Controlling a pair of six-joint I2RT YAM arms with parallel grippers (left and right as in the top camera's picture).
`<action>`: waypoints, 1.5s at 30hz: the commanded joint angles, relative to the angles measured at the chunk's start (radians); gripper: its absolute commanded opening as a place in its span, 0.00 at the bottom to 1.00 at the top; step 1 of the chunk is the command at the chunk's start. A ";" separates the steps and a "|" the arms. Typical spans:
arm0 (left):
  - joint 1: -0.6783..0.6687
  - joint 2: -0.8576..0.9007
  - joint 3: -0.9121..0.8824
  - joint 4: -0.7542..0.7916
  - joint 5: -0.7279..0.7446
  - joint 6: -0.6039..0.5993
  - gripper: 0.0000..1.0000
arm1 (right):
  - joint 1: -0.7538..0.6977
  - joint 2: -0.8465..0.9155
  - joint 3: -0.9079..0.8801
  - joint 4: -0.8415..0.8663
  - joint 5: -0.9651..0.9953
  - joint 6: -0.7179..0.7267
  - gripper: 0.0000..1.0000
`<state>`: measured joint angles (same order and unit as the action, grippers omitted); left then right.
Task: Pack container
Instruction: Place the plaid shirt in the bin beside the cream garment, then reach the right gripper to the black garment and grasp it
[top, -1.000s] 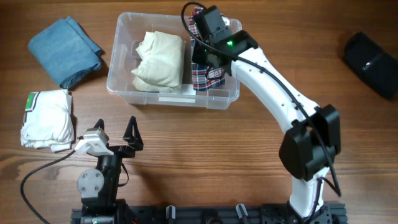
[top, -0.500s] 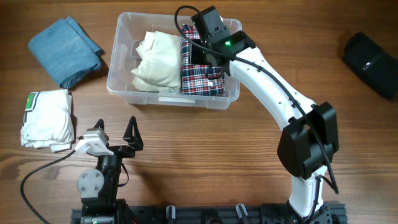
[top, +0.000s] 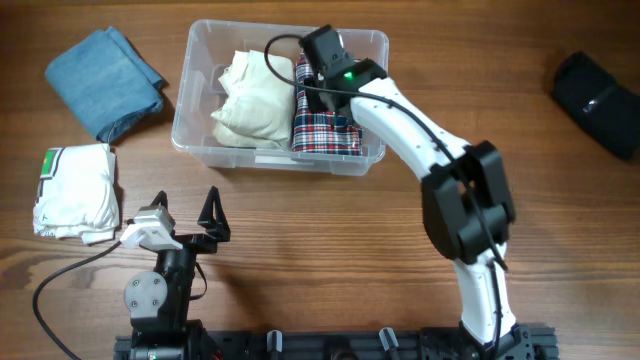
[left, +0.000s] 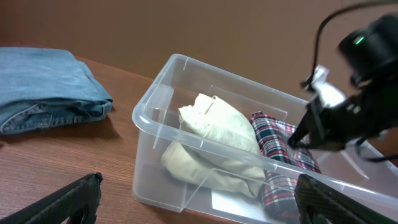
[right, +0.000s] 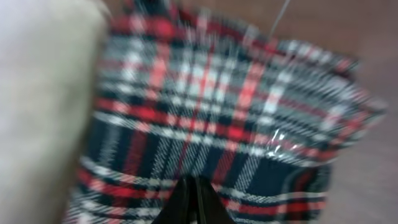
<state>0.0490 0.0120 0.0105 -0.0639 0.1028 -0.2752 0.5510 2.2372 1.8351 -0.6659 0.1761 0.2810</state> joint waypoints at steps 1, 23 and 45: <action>0.008 -0.009 -0.005 -0.005 0.002 0.010 1.00 | 0.000 0.013 0.016 -0.004 -0.019 -0.033 0.04; 0.008 -0.009 -0.005 -0.005 0.001 0.010 1.00 | -1.052 -0.272 0.087 -0.172 -0.317 -0.131 0.75; 0.008 -0.009 -0.005 -0.005 0.002 0.010 1.00 | -1.309 0.032 0.087 0.005 -0.509 -0.220 0.95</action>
<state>0.0490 0.0120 0.0105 -0.0643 0.1032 -0.2749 -0.7479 2.2391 1.9247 -0.6678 -0.2413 0.0788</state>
